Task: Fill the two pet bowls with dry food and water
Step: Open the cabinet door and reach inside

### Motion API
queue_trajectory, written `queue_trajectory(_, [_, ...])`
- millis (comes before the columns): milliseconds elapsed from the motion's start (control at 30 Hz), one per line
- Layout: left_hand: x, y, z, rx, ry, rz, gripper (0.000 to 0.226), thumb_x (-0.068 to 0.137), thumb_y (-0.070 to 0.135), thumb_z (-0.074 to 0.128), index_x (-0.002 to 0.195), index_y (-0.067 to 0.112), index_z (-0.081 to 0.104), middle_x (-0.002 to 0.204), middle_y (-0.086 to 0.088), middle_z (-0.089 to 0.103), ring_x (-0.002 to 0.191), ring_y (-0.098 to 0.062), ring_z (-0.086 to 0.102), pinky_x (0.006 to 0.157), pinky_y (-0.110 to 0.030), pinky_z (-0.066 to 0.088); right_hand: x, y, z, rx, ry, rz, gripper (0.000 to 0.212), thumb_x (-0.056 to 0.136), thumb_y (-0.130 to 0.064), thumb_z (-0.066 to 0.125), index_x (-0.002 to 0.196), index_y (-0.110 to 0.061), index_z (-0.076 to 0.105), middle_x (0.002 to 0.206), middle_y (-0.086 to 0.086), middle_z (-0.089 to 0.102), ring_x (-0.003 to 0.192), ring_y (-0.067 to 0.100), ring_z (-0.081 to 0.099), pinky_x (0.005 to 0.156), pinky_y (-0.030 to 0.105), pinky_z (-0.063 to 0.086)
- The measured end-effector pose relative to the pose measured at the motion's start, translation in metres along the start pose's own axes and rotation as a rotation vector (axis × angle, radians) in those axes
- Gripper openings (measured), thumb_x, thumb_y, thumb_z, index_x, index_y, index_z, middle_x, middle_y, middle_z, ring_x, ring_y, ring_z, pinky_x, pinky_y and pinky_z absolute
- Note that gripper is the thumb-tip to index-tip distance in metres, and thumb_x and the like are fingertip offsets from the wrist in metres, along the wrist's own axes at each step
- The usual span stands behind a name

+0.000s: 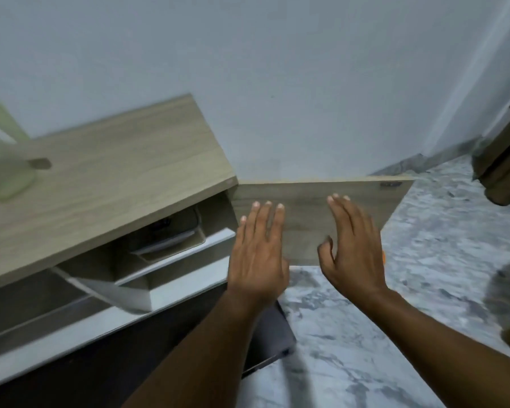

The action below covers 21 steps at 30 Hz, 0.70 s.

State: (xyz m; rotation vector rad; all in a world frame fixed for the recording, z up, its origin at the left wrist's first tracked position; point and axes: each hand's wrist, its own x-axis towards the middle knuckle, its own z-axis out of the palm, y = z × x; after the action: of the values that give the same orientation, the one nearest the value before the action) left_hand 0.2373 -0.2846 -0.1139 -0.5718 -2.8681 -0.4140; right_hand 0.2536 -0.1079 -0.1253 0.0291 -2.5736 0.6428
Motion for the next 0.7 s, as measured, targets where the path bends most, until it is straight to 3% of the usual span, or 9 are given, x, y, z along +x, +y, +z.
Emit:
queue_trajectory(67, [-0.037, -0.038, 0.01, -0.037, 0.064, -0.041, 0.075, 0.076, 0.007, 0.053, 0.15, 0.001, 0.04, 0.149, -0.024, 0.044, 0.143, -0.039, 0.037, 0.112, -0.054, 0.036, -0.021, -0.03, 0.03, 0.138, -0.104, -0.044, 0.058, 0.081, -0.012, 0.059, 0.139, -0.007, 0.056, 0.139, 0.011, 0.058, 0.128, 0.03, 0.053, 0.103, 0.049, 0.047])
queue_trajectory(133, [-0.065, -0.082, 0.01, -0.059, 0.075, -0.193, 0.071, 0.073, 0.007, 0.052, 0.143, 0.002, 0.049, 0.137, -0.025, 0.053, 0.128, -0.04, 0.051, 0.101, -0.051, 0.046, -0.032, -0.071, 0.066, 0.257, -0.283, 0.022, 0.048, 0.087, -0.023, 0.053, 0.133, -0.01, 0.061, 0.133, 0.008, 0.062, 0.125, 0.027, 0.056, 0.105, 0.042, 0.048])
queue_trajectory(333, [-0.084, -0.191, -0.007, -0.085, 0.163, -0.605, 0.057, 0.087, 0.037, 0.05, 0.133, 0.003, 0.051, 0.119, -0.023, 0.053, 0.104, -0.038, 0.055, 0.082, -0.044, 0.052, -0.001, -0.16, 0.149, 0.508, -0.399, 0.36, 0.052, 0.098, -0.032, 0.059, 0.147, -0.014, 0.05, 0.148, 0.008, 0.054, 0.138, 0.025, 0.049, 0.114, 0.037, 0.04])
queue_trajectory(433, [-0.063, -0.225, -0.017, -0.273, 0.123, -0.817, 0.037, 0.096, 0.039, 0.052, 0.098, 0.002, 0.057, 0.095, -0.019, 0.057, 0.093, -0.037, 0.059, 0.079, -0.041, 0.047, 0.029, -0.185, 0.176, 0.507, -0.39, 0.474, 0.051, 0.098, -0.031, 0.059, 0.143, -0.008, 0.051, 0.141, 0.016, 0.059, 0.131, 0.035, 0.053, 0.102, 0.035, 0.043])
queue_trajectory(500, [-0.049, -0.238, -0.023, -0.399, 0.131, -0.769, 0.039, 0.1, 0.023, 0.046, 0.067, 0.008, 0.06, 0.06, -0.008, 0.053, 0.063, -0.029, 0.061, 0.057, -0.034, 0.048, 0.047, -0.192, 0.188, 0.495, -0.392, 0.522, 0.04, 0.097, -0.026, 0.059, 0.13, -0.004, 0.06, 0.122, 0.017, 0.066, 0.121, 0.038, 0.058, 0.088, 0.03, 0.042])
queue_trajectory(533, [-0.045, -0.247, -0.019, -0.333, 0.064, -0.714, 0.043, 0.096, 0.011, 0.043, 0.057, 0.01, 0.062, 0.047, -0.004, 0.048, 0.045, -0.024, 0.055, 0.043, -0.028, 0.043, 0.053, -0.194, 0.192, 0.497, -0.405, 0.557, 0.033, 0.096, -0.022, 0.059, 0.122, -0.002, 0.063, 0.111, 0.017, 0.067, 0.115, 0.038, 0.06, 0.082, 0.028, 0.039])
queue_trajectory(567, [-0.041, -0.255, -0.012, -0.208, 0.153, -0.653, 0.044, 0.09, 0.005, 0.043, 0.051, 0.014, 0.06, 0.039, -0.003, 0.046, 0.035, -0.017, 0.049, 0.037, -0.024, 0.039, 0.06, -0.197, 0.197, 0.489, -0.424, 0.593, 0.029, 0.095, -0.018, 0.058, 0.117, 0.0, 0.065, 0.107, 0.017, 0.066, 0.111, 0.037, 0.061, 0.08, 0.026, 0.037])
queue_trajectory(633, [-0.023, -0.26, -0.02, -0.447, -0.078, -0.843, 0.043, 0.099, 0.012, 0.038, 0.058, 0.024, 0.048, 0.06, 0.0, 0.07, 0.046, 0.001, 0.052, 0.055, -0.017, 0.046, 0.069, -0.2, 0.202, 0.465, -0.443, 0.643, 0.025, 0.094, -0.009, 0.058, 0.111, 0.007, 0.066, 0.109, 0.023, 0.067, 0.108, 0.037, 0.062, 0.079, 0.028, 0.039])
queue_trajectory(700, [-0.021, -0.268, -0.005, -0.532, -0.134, -0.958, 0.039, 0.106, 0.029, 0.038, 0.069, 0.02, 0.045, 0.122, -0.01, 0.069, 0.1, -0.01, 0.064, 0.085, -0.026, 0.04, 0.072, -0.2, 0.205, 0.45, -0.433, 0.665, 0.018, 0.092, -0.004, 0.057, 0.097, 0.011, 0.066, 0.099, 0.022, 0.068, 0.101, 0.033, 0.065, 0.076, 0.029, 0.042])
